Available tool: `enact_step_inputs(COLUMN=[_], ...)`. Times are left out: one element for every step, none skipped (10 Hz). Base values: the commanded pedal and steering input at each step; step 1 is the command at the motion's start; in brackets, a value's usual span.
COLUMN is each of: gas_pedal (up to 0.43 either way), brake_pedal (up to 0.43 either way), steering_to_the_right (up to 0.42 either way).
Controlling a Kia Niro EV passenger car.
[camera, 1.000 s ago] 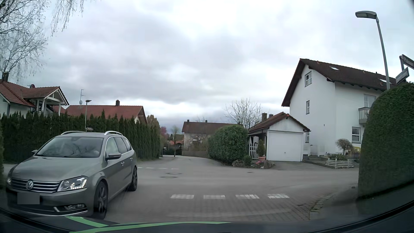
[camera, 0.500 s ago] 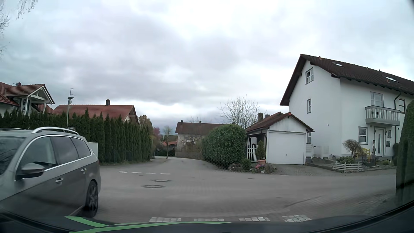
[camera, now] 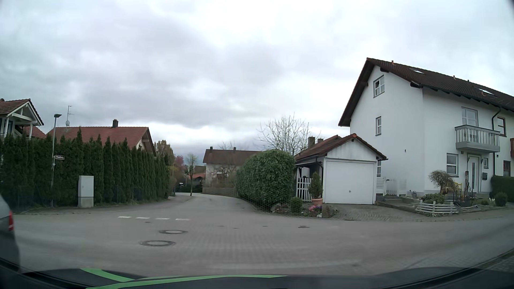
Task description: Follow the waypoints while adhering to traffic rules and regulations
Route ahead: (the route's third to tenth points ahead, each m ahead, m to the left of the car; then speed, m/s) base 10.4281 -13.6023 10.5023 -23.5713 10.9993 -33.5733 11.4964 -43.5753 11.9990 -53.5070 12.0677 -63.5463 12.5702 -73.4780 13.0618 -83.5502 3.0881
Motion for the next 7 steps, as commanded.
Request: enact_step_inputs(gas_pedal=[0.000, 0.000, 0.000, 0.000, 0.000, 0.000, 0.000], brake_pedal=[0.165, 0.171, 0.177, 0.183, 0.183, 0.183, 0.177], steering_to_the_right=[0.179, 0.211, 0.242, 0.273, 0.287, 0.293, 0.296])
